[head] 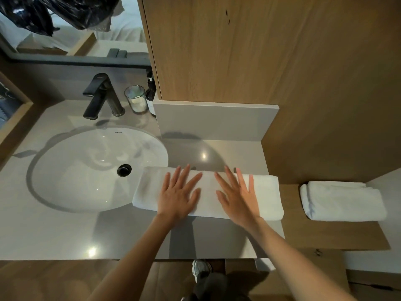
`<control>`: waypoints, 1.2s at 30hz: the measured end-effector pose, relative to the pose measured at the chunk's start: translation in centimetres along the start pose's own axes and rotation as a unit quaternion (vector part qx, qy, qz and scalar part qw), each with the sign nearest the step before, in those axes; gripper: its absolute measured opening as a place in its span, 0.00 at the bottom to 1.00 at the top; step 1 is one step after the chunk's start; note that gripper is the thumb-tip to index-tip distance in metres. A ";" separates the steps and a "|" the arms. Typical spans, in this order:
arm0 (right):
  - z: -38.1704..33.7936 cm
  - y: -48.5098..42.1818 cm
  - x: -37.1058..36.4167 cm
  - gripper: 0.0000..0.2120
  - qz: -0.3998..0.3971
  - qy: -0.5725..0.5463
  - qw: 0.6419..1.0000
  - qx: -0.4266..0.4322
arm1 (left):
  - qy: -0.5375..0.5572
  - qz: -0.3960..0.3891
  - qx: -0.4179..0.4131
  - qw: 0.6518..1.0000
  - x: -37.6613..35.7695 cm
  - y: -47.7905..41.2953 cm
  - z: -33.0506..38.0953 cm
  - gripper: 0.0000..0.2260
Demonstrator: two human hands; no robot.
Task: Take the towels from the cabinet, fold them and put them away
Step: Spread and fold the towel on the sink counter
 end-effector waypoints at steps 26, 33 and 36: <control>-2.4 -5.6 5.0 0.27 -0.150 -0.081 0.985 0.029 | 0.150 0.094 0.210 0.962 1.9 5.2 -6.3 0.28; -2.0 -7.5 4.7 0.29 -0.203 -0.074 0.973 0.078 | 0.107 0.117 0.223 0.962 1.9 5.0 -6.6 0.36; -1.9 -7.5 4.8 0.26 -0.211 -0.039 0.972 0.098 | 0.079 0.098 0.215 0.968 1.7 4.8 -6.9 0.31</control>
Point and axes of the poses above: each hand's wrist, its own y-axis away from the middle knuckle, its own x-axis out of the back of the hand, z = x × y, the point moved 3 cm from there along -y, towards the middle knuckle, and after that the axes turned 9 degrees about y, right-handed, at the moved point
